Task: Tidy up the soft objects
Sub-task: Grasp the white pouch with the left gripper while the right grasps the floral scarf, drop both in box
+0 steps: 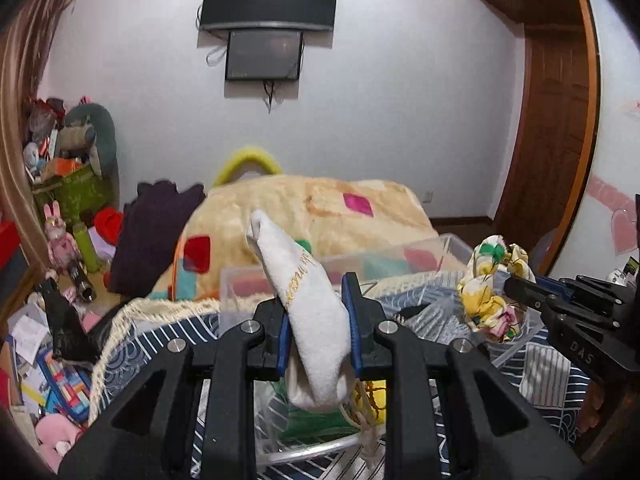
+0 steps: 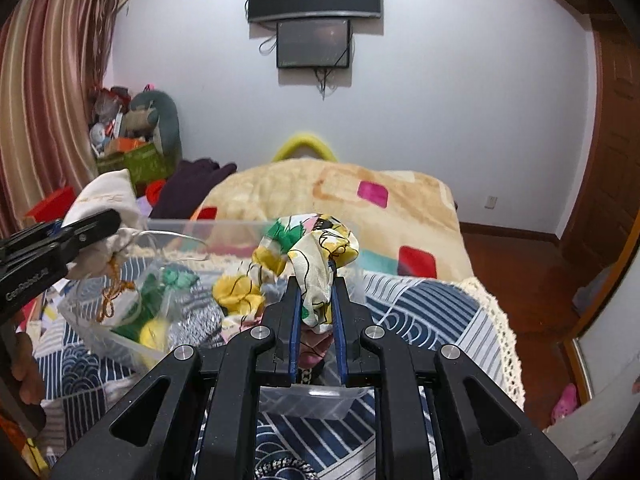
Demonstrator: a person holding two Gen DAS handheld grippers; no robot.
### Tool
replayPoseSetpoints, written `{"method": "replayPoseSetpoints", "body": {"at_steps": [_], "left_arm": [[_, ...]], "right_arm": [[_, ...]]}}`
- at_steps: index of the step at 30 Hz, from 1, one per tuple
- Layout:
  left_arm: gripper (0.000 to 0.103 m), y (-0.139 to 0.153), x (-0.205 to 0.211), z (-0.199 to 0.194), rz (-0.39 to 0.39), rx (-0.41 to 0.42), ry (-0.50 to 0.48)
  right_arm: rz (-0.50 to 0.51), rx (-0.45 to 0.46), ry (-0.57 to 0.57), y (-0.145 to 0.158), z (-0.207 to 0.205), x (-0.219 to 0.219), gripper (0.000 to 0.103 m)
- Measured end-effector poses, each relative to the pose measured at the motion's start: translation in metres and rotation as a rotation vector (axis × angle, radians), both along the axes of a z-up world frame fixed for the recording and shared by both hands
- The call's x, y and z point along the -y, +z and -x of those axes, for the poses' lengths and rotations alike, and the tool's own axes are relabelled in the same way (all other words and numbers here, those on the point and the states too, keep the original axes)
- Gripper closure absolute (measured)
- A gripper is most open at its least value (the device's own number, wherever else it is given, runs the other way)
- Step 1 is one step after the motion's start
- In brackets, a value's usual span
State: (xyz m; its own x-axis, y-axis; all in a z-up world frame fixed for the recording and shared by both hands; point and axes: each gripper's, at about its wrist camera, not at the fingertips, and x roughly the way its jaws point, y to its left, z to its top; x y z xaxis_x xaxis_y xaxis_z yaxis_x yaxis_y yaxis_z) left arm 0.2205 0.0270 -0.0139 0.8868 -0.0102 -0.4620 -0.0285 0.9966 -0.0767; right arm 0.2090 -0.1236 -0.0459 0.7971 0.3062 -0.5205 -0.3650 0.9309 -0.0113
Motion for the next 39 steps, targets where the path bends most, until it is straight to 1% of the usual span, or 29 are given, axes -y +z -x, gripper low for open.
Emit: {"method": "replayPoseSetpoints", "body": {"at_steps": [1, 5, 12, 16, 18, 20, 24, 27, 29, 30, 31, 32, 35, 36, 37, 38, 39], "left_arm": [[0.080, -0.005, 0.001, -0.004, 0.002, -0.022, 0.002], [0.080, -0.017, 0.004, -0.012, 0.013, -0.069, -0.005], [0.080, -0.029, 0.007, -0.023, 0.036, -0.141, -0.035], [0.070, -0.032, 0.008, -0.024, 0.023, -0.165, -0.031], [0.065, -0.032, 0.009, -0.022, 0.018, -0.173, -0.032], [0.057, -0.031, 0.010, -0.020, 0.020, -0.177, -0.036], [0.053, -0.026, 0.011, -0.012, 0.024, -0.163, -0.047], [0.047, -0.019, 0.012, -0.004, 0.034, -0.148, -0.052], [0.041, -0.013, 0.012, 0.002, 0.036, -0.134, -0.051], [0.039, -0.010, 0.012, 0.006, 0.034, -0.124, -0.050], [0.035, -0.007, 0.013, 0.009, 0.031, -0.114, -0.049], [0.029, -0.005, 0.013, 0.010, 0.028, -0.107, -0.048], [0.017, 0.005, 0.016, 0.021, 0.015, -0.075, -0.030], [0.016, 0.008, 0.016, 0.024, 0.014, -0.065, -0.027], [0.012, 0.011, 0.016, 0.029, 0.017, -0.055, -0.026], [0.010, 0.013, 0.016, 0.031, 0.019, -0.051, -0.025], [0.009, 0.016, 0.016, 0.036, 0.021, -0.040, -0.021]], "right_arm": [[-0.005, -0.010, 0.006, -0.001, 0.000, 0.000, 0.090], [-0.008, -0.039, 0.022, -0.006, -0.003, 0.000, 0.090], [0.031, -0.072, 0.038, -0.012, -0.006, -0.008, 0.090], [0.041, -0.078, 0.040, -0.012, -0.007, -0.011, 0.089], [0.046, -0.073, 0.043, -0.010, -0.006, -0.012, 0.087], [0.051, -0.069, 0.047, -0.009, -0.005, -0.013, 0.082], [0.032, -0.058, 0.055, -0.006, 0.002, -0.010, 0.072], [0.016, -0.043, 0.055, -0.001, 0.006, -0.008, 0.063], [0.004, -0.031, 0.055, 0.002, 0.009, -0.006, 0.055], [-0.002, -0.024, 0.056, 0.005, 0.011, -0.005, 0.053], [-0.005, -0.016, 0.056, 0.008, 0.014, -0.004, 0.051], [-0.006, -0.010, 0.056, 0.009, 0.014, -0.004, 0.050], [-0.012, 0.014, 0.054, 0.016, 0.020, -0.002, 0.049], [-0.018, 0.024, 0.053, 0.019, 0.023, 0.000, 0.045], [-0.022, 0.029, 0.052, 0.020, 0.025, 0.001, 0.038], [-0.031, 0.041, 0.051, 0.022, 0.027, 0.003, 0.034], [-0.038, 0.057, 0.050, 0.026, 0.031, 0.005, 0.034]]}}
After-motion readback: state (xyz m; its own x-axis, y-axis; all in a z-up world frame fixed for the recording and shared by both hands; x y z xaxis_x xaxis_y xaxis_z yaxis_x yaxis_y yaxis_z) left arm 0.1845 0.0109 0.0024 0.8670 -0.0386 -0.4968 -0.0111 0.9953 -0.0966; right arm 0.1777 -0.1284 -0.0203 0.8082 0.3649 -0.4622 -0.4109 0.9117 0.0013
